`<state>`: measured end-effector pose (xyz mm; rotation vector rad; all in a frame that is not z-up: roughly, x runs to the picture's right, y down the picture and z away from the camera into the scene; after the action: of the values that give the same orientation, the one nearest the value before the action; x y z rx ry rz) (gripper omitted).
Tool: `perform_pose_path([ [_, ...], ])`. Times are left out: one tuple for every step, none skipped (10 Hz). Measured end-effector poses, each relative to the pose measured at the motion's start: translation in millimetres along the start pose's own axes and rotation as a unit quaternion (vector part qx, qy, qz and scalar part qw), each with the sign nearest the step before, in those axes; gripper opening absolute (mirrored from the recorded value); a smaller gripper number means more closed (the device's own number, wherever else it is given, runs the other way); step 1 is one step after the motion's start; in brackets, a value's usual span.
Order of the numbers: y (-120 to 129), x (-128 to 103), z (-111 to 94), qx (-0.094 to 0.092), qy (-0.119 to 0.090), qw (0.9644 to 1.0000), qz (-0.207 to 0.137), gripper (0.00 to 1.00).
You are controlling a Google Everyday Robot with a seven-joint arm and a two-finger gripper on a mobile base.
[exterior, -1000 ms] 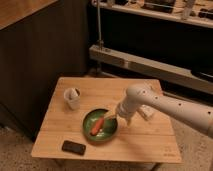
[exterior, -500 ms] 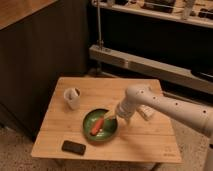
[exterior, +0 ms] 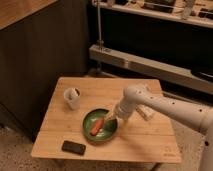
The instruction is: Drag the ceramic bowl in a circle
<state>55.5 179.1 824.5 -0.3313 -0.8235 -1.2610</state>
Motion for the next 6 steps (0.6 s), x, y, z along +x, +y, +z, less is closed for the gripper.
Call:
perform_pose_path([
  [-0.3, 0.4, 0.7, -0.001, 0.0, 1.0, 0.001, 0.57],
  [-0.3, 0.8, 1.5, -0.002, -0.002, 1.0, 0.002, 0.48],
  [-0.1, 1.1, 2.4, -0.003, -0.002, 1.0, 0.002, 0.4],
  [0.2, 0.3, 2.0, -0.004, -0.003, 1.0, 0.003, 0.37],
  [0.4, 0.2, 1.1, -0.004, -0.002, 1.0, 0.003, 0.37],
  [-0.8, 0.4, 1.0, -0.004, -0.002, 1.0, 0.004, 0.37],
])
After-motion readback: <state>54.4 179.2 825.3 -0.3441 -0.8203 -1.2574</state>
